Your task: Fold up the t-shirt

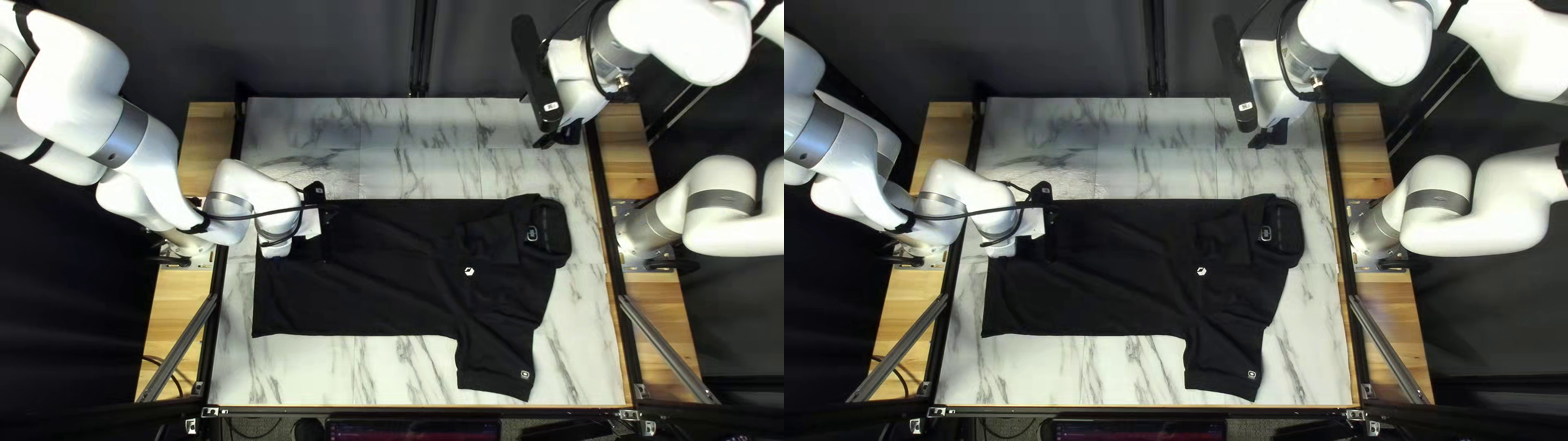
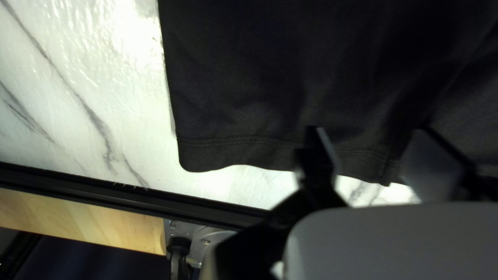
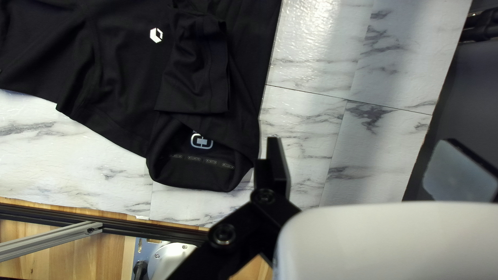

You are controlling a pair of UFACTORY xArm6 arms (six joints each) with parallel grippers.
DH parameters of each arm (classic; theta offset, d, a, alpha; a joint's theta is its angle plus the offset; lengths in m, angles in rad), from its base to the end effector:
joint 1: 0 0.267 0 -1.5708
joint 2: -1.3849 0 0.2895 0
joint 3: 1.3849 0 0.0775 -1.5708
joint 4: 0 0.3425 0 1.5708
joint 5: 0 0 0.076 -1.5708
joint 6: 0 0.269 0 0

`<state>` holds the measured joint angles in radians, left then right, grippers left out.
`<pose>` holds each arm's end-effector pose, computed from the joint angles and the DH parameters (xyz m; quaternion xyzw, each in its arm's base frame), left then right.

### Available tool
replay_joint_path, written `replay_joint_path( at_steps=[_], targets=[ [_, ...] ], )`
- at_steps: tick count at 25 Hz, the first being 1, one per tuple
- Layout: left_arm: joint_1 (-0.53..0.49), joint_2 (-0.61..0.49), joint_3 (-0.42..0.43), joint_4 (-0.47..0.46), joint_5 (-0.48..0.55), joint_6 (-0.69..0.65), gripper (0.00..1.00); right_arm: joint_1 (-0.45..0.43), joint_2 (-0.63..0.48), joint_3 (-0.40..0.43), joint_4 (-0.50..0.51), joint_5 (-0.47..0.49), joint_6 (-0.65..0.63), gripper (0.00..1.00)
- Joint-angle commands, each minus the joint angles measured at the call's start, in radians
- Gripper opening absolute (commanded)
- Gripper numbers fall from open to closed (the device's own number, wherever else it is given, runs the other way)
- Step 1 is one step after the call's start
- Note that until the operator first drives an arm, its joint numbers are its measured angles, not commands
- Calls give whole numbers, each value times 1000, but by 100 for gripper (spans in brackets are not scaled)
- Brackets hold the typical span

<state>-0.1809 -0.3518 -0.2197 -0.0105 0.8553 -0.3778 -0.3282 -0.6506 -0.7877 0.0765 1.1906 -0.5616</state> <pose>0.1967 -0.0376 0.0269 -0.9848 -0.1013 0.1369 0.0357 0.3460 -0.0999 0.3159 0.9860 0.1058 0.1273 0.0197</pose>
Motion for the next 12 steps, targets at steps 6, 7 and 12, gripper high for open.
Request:
replay_joint_path(
  at_steps=[6, 7, 12],
  targets=[
    [-27, -5, -21, -8, 25, -15, 54, 0, 0, 0, 0, 0, 0, 100],
    [-33, -2, -24, -11, 23, -17, 100, 0, 0, 0, 0, 0, 0, 100],
    [-30, 1, -20, -14, 11, -11, 100, 0, 0, 0, 0, 0, 0, 100]
  ],
)
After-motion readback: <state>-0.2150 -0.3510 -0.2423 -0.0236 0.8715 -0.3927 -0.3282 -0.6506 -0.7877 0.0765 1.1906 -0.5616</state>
